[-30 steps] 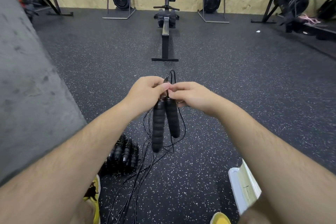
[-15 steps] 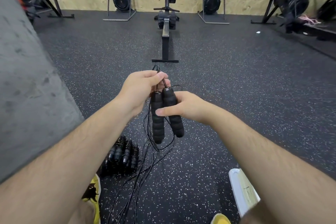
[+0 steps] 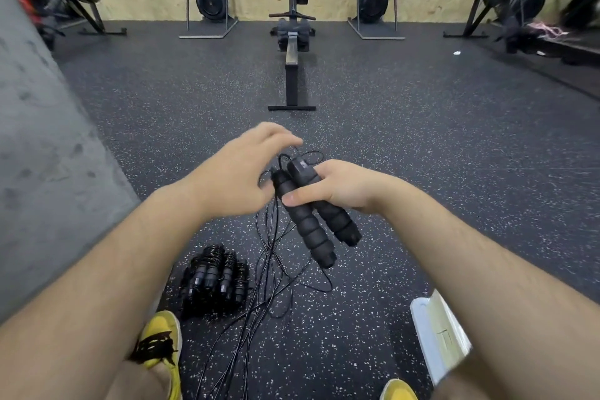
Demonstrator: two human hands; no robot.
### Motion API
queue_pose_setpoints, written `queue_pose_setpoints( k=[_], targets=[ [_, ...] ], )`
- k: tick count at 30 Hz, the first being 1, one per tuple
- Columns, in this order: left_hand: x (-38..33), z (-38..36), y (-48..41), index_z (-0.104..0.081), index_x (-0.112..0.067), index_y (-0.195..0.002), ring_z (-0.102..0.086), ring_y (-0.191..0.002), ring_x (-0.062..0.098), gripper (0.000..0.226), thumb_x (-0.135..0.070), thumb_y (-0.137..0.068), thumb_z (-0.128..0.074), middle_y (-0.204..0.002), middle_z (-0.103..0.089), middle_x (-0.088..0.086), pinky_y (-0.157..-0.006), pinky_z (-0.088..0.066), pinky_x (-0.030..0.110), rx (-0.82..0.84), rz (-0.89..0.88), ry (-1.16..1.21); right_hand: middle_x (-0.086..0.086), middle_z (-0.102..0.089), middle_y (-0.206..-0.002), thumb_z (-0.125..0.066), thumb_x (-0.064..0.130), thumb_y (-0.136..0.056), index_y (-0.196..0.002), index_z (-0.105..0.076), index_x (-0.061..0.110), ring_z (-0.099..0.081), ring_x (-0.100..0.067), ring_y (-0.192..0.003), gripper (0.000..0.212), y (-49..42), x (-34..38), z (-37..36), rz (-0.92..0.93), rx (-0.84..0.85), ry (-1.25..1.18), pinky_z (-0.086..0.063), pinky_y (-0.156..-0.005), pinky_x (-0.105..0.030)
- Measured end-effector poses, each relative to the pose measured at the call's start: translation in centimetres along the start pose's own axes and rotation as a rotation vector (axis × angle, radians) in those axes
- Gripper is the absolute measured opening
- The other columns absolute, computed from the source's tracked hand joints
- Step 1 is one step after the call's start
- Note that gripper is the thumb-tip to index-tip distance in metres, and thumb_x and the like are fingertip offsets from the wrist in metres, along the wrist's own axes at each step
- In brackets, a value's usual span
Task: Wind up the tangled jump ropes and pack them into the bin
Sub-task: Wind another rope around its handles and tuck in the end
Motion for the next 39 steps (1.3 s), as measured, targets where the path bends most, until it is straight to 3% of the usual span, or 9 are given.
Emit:
queue_pose_setpoints(
  k=[4,8,11,14,17,22,28,33,39],
  targets=[
    [-2.0,-3.3,0.2,-0.039,-0.02,-0.152,-0.045,-0.137,0.026,0.09,-0.024,-0.067,-0.07,-0.151,-0.042,0.004,-0.11,-0.04,0.044,0.14,-0.162,-0.206,-0.006,-0.076,-0.099,-0.085,0.041,-0.07,-0.101,-0.072,0.014,-0.072,-0.019,-0.093,0.043,-0.1,0.0,-0.9,0.004,0.05,0.093,-0.053,-0.098,-0.044],
    [-1.5,-4.3,-0.3,-0.048,-0.019,-0.134,-0.059,-0.105,0.026,0.063,-0.03,-0.077,-0.073,-0.116,-0.053,0.0,-0.087,-0.043,0.036,0.222,-0.072,-0.22,-0.006,-0.077,-0.092,-0.084,0.038,-0.075,-0.091,-0.075,0.013,-0.071,-0.017,-0.083,0.031,0.0,0.3,-1.0,-0.02,0.076,0.126,-0.054,-0.094,-0.04],
    [-0.2,-3.9,-0.3,-0.05,-0.017,-0.12,-0.06,-0.098,0.025,0.052,-0.031,-0.077,-0.076,-0.11,-0.051,-0.001,-0.078,-0.042,0.033,0.213,0.044,-0.185,-0.003,-0.074,-0.082,-0.084,0.048,-0.072,-0.088,-0.071,0.016,-0.065,-0.015,-0.073,0.038,0.2,0.8,0.3,-0.016,-0.018,0.228,-0.054,-0.083,-0.037],
    [2.3,-2.9,0.0,-0.047,-0.019,-0.108,-0.06,-0.094,0.026,0.049,-0.032,-0.072,-0.078,-0.106,-0.049,-0.002,-0.078,-0.048,0.039,0.158,0.212,-0.135,0.012,-0.069,-0.101,-0.082,0.069,-0.057,-0.115,-0.058,0.034,-0.066,-0.012,-0.091,0.072,0.8,2.0,1.7,0.01,-0.185,0.546,-0.054,-0.085,-0.036],
    [3.3,-2.0,0.2,-0.045,-0.017,-0.098,-0.056,-0.087,0.024,0.043,-0.026,-0.069,-0.076,-0.1,-0.049,-0.002,-0.069,-0.043,0.037,0.109,0.296,-0.087,0.009,-0.053,-0.124,-0.077,0.075,-0.055,-0.136,-0.037,0.042,-0.052,-0.02,-0.115,0.096,1.3,3.1,2.1,0.059,-0.352,0.867,-0.047,-0.095,-0.044],
    [3.9,-1.1,0.6,-0.046,-0.015,-0.091,-0.057,-0.077,0.02,0.044,-0.031,-0.066,-0.078,-0.092,-0.054,-0.002,-0.061,-0.046,0.036,0.089,0.416,-0.048,-0.003,-0.045,-0.122,-0.067,0.024,-0.079,-0.134,-0.041,0.022,-0.042,-0.028,-0.114,0.061,1.1,3.8,2.1,0.172,-0.395,0.816,-0.041,-0.097,-0.041],
    [2.5,-0.8,0.2,-0.051,-0.011,-0.12,-0.048,-0.101,0.028,0.072,-0.058,-0.066,-0.053,-0.111,-0.051,0.005,-0.086,-0.049,0.044,-0.018,0.194,-0.373,-0.004,-0.042,-0.119,-0.065,0.018,-0.081,-0.131,-0.043,0.017,-0.039,-0.026,-0.11,0.054,1.1,3.9,2.1,0.209,-0.428,0.781,-0.039,-0.095,-0.039],
    [0.8,0.0,-0.5,-0.059,-0.016,-0.103,-0.059,-0.083,0.028,0.059,-0.061,-0.067,-0.045,-0.09,-0.061,0.0,-0.074,-0.044,0.039,-0.079,0.072,-0.509,-0.003,-0.043,-0.116,-0.062,0.016,-0.081,-0.127,-0.045,0.016,-0.04,-0.025,-0.109,0.049,1.5,4.1,2.3,0.234,-0.419,0.724,-0.039,-0.091,-0.037],
    [1.6,-0.4,0.1,-0.051,-0.02,-0.093,-0.065,-0.076,0.027,0.053,-0.066,-0.066,-0.049,-0.085,-0.066,-0.005,-0.063,-0.04,0.031,-0.014,0.223,-0.431,-0.003,-0.052,-0.109,-0.062,0.022,-0.074,-0.113,-0.053,0.016,-0.047,-0.026,-0.1,0.041,2.0,5.7,2.2,0.27,-0.499,0.968,-0.043,-0.088,-0.041]
  ],
)
Point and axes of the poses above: each hand's wrist, its own y-axis away from the middle knuckle, its own z-axis out of the back of the hand, x = y × z, the point moved 10 cm from there along -y, towards the middle knuckle
